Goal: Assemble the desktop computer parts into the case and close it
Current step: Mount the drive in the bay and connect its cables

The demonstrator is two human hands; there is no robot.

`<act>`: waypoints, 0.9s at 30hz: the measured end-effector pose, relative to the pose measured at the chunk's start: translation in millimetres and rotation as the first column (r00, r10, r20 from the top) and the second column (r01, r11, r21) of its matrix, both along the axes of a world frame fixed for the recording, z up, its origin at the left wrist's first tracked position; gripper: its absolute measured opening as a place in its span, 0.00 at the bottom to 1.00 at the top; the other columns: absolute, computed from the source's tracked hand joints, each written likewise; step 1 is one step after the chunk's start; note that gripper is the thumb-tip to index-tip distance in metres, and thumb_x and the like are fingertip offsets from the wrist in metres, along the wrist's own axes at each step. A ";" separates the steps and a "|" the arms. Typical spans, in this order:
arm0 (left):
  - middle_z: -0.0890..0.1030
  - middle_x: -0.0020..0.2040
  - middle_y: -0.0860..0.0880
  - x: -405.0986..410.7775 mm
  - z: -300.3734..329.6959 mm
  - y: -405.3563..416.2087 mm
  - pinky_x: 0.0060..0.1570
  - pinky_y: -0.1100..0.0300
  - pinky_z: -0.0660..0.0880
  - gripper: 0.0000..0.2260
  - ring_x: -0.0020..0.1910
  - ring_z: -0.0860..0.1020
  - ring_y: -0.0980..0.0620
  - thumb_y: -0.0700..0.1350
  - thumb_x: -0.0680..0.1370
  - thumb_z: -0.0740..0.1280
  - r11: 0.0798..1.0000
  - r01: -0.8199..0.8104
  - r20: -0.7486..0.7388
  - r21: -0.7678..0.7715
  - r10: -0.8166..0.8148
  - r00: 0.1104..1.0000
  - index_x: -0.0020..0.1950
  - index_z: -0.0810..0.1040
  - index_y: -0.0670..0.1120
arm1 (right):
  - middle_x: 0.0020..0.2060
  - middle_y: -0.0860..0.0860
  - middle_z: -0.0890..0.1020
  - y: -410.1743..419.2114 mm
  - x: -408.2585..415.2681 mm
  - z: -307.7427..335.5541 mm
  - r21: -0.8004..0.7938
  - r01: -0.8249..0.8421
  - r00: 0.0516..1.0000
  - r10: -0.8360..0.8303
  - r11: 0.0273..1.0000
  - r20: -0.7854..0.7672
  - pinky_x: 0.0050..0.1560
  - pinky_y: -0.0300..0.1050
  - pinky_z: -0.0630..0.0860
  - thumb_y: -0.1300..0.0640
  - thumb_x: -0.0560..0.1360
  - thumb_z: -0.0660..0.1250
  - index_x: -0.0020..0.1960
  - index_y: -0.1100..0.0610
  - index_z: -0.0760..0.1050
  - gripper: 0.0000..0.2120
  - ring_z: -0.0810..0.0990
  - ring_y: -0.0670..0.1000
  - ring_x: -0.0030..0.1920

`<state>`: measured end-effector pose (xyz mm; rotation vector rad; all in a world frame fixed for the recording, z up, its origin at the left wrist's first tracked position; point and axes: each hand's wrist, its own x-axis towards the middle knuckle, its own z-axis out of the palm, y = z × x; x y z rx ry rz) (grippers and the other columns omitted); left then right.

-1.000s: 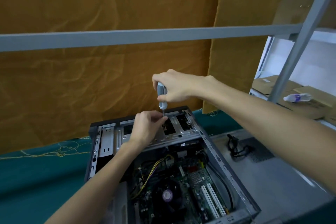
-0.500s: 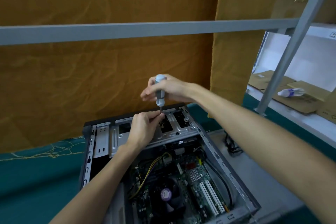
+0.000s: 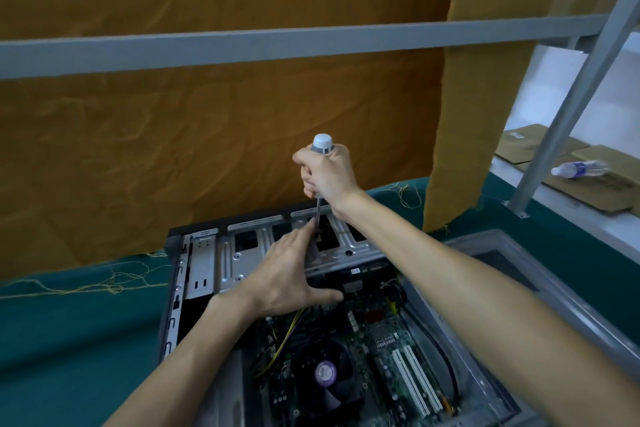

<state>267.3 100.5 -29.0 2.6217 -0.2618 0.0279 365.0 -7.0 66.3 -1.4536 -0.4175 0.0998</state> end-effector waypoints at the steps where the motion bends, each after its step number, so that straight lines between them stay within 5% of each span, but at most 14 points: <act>1: 0.67 0.70 0.54 -1.8 -2.8 -0.8 0.69 0.56 0.68 0.60 0.67 0.67 0.53 0.75 0.63 0.72 0.998 -0.002 0.018 0.055 0.001 1.000 0.83 0.44 0.51 | 0.19 0.49 0.68 -0.7 0.0 -0.2 -0.002 -0.007 1.000 0.007 1.000 0.003 0.26 0.42 0.65 0.65 0.72 0.66 0.25 0.52 0.69 0.19 0.64 0.50 0.20; 5: 0.60 0.79 0.47 -0.7 -8.8 -5.8 0.76 0.52 0.61 0.58 0.77 0.61 0.47 0.71 0.69 0.72 0.989 -0.055 0.131 0.136 0.038 0.991 0.83 0.40 0.48 | 0.19 0.49 0.68 0.4 -4.1 0.4 -0.004 -0.024 1.000 0.024 1.000 0.005 0.25 0.41 0.64 0.65 0.72 0.66 0.23 0.50 0.69 0.21 0.64 0.49 0.20; 27: 0.69 0.74 0.48 -3.6 -7.5 -12.0 0.72 0.54 0.67 0.56 0.72 0.68 0.48 0.73 0.68 0.70 0.971 -0.137 0.250 0.196 0.085 0.965 0.83 0.49 0.44 | 0.27 0.57 0.68 6.9 -13.5 -2.6 -0.002 0.071 0.995 -0.071 0.997 0.070 0.29 0.45 0.63 0.68 0.74 0.66 0.35 0.69 0.73 0.10 0.63 0.56 0.27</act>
